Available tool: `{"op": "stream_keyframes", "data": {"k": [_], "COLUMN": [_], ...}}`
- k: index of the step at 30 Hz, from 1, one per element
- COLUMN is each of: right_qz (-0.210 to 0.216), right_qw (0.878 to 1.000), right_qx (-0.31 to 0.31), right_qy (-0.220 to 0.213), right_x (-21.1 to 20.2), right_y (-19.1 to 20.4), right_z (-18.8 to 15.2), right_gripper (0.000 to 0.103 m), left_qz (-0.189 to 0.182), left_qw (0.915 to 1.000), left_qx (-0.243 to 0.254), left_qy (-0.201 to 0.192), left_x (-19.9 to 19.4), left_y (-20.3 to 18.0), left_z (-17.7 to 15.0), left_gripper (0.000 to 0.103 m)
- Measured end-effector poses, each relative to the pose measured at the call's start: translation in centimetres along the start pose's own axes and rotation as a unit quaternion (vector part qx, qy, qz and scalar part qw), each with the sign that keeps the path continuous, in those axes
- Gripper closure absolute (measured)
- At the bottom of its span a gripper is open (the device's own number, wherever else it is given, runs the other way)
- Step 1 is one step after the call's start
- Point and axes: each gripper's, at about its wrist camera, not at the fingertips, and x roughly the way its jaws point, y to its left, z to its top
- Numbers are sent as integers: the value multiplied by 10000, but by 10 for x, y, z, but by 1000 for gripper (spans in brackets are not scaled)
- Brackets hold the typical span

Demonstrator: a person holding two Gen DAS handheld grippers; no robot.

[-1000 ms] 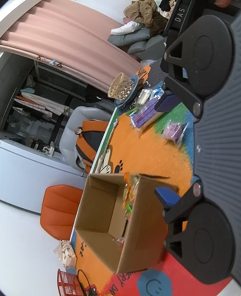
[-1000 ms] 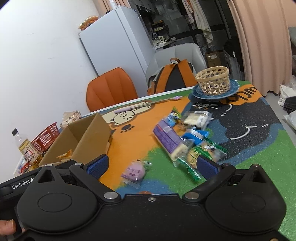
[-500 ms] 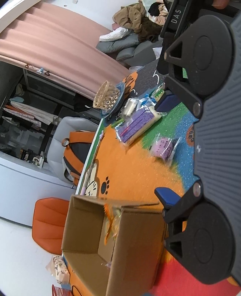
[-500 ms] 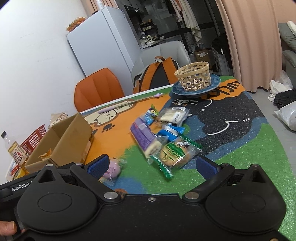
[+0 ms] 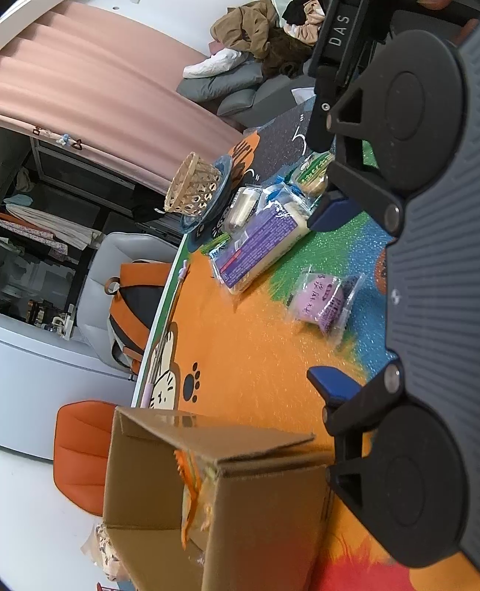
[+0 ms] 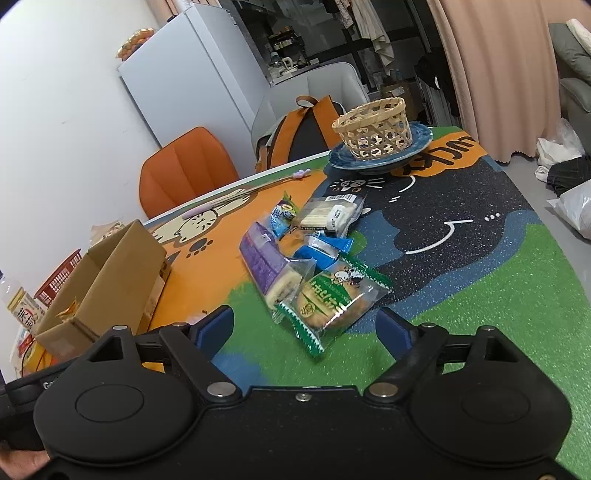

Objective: Organize snacks
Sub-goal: 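Grasp the pink packet with the left tool while the right tool grasps the green cracker packet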

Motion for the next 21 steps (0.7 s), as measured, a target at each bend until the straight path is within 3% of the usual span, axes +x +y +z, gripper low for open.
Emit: {"op": "stream_keyframes", "data": {"k": [15,21], "right_qz": [-281,-410], "right_qw": [9994,9988], "right_qx": [-14,-120], "right_qy": [200,240], "right_x": [46,58], "right_y": [0,5], "right_z": [9,11], "right_gripper": [19,18], "left_qz": [152,125], "left_qw": [9998,9998], "left_qx": [61,-41], "left_qy": [92,139], "left_x": [30,39], "left_y": [-1,5], "left_z": [2,4], "left_gripper": [44,44]}}
